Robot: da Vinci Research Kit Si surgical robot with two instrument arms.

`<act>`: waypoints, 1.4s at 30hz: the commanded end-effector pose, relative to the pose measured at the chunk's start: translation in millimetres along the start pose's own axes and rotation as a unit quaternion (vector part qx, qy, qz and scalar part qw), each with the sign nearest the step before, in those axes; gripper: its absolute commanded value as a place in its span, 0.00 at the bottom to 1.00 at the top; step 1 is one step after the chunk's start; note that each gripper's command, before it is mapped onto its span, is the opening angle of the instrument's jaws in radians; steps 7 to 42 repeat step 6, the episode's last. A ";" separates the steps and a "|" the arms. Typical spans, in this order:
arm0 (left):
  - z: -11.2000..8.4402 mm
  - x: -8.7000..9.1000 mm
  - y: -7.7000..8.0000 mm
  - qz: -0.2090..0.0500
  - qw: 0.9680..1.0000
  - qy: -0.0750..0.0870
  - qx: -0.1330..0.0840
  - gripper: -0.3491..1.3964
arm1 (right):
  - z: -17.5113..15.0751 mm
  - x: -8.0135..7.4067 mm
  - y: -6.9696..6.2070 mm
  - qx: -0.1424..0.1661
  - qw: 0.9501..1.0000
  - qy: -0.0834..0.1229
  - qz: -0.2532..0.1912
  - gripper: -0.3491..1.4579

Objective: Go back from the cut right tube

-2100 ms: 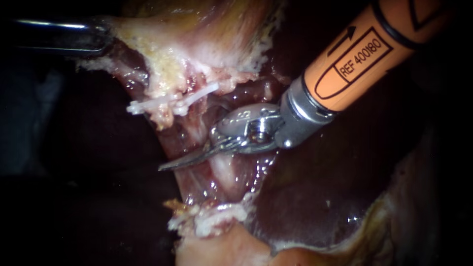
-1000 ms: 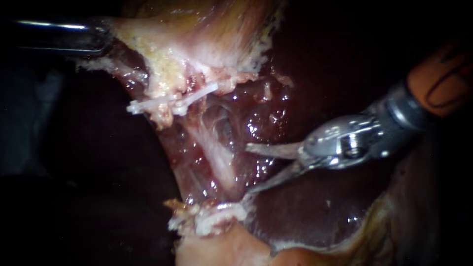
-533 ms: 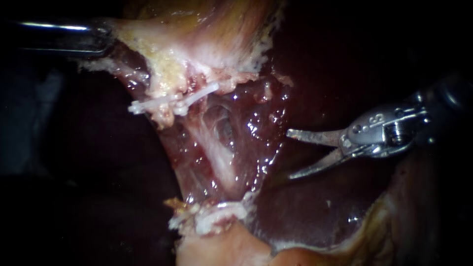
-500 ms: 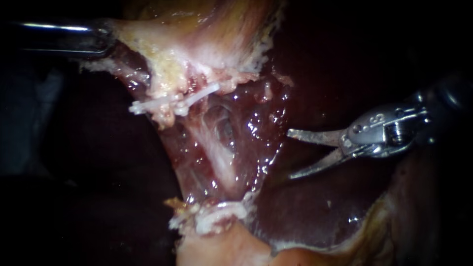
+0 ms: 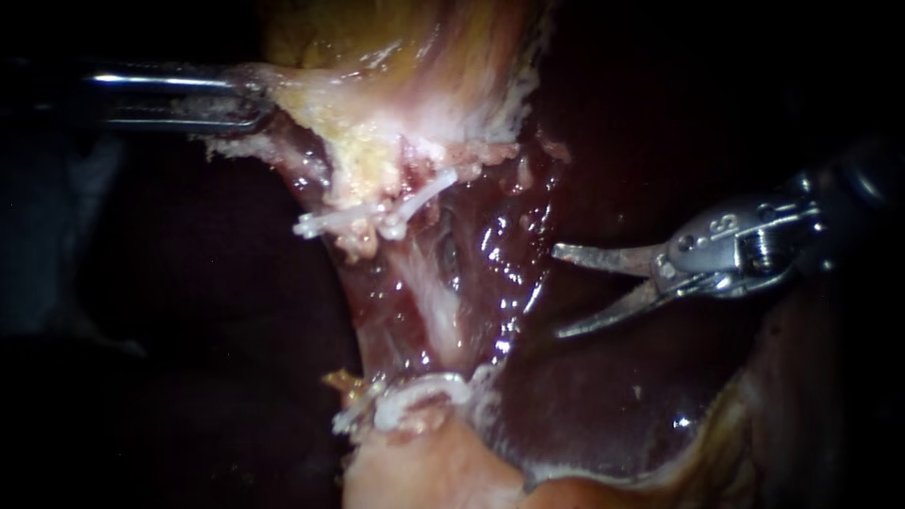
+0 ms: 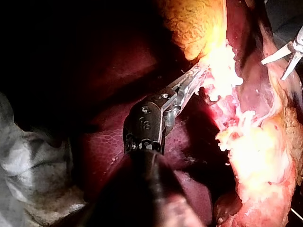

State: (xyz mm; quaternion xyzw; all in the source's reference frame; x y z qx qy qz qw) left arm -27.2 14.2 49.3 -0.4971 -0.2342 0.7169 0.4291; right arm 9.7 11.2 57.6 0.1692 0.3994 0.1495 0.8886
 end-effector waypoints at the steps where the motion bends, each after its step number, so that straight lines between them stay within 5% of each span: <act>1: 0.1 -0.1 0.0 0.000 1.000 0.000 0.001 0.00 | 0.0 0.0 0.0 0.000 1.000 0.000 0.000 0.99; 42: 0.1 -0.1 -0.1 0.000 1.000 0.000 0.001 0.00 | 0.0 0.0 0.0 0.001 1.000 0.000 0.000 0.99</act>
